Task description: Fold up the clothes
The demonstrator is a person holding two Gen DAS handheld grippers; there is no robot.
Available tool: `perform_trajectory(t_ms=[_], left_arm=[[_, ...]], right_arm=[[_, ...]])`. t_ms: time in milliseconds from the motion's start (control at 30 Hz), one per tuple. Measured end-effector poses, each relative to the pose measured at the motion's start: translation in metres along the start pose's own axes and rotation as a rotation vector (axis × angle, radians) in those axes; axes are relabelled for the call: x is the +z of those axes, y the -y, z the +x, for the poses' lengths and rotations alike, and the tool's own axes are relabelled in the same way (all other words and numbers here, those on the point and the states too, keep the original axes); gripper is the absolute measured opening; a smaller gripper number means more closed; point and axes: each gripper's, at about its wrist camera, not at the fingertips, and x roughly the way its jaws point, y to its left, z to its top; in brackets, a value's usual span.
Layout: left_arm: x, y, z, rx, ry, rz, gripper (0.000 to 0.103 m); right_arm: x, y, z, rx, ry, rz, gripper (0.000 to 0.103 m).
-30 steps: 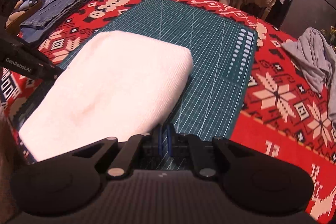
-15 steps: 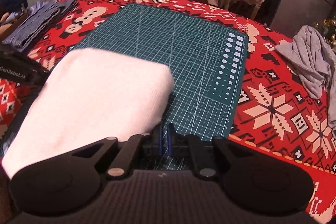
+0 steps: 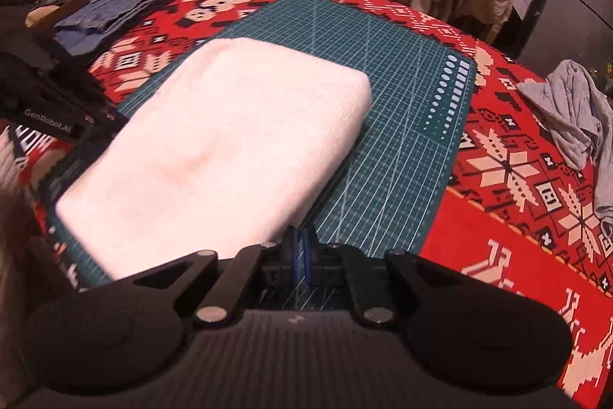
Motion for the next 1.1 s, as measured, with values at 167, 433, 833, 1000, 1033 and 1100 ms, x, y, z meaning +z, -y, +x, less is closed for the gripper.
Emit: perform_trajectory(t_ms=[167, 433, 833, 1000, 1033, 1100], left_arm=[[-0.01, 0.015, -0.005, 0.023, -0.011, 0.061, 0.0], [-0.023, 0.046, -0.01, 0.081, -0.028, 0.249, 0.0], [-0.044, 0.064, -0.015, 0.081, -0.07, 0.31, 0.0], [-0.053, 0.067, -0.02, 0.077, -0.08, 0.31, 0.0], [-0.054, 0.067, -0.021, 0.07, -0.082, 0.302, 0.0], [-0.057, 0.065, -0.024, 0.041, -0.089, 0.281, 0.002]], right_arm=[[-0.013, -0.004, -0.008, 0.013, -0.006, -0.019, 0.005], [-0.03, -0.011, -0.024, 0.029, -0.002, -0.039, 0.005], [-0.052, -0.02, -0.039, 0.051, -0.006, -0.053, 0.005], [-0.062, -0.021, -0.047, 0.064, -0.005, -0.055, 0.005], [-0.064, -0.021, -0.049, 0.072, -0.006, -0.054, 0.005], [-0.07, -0.021, -0.054, 0.094, -0.005, -0.051, 0.007]])
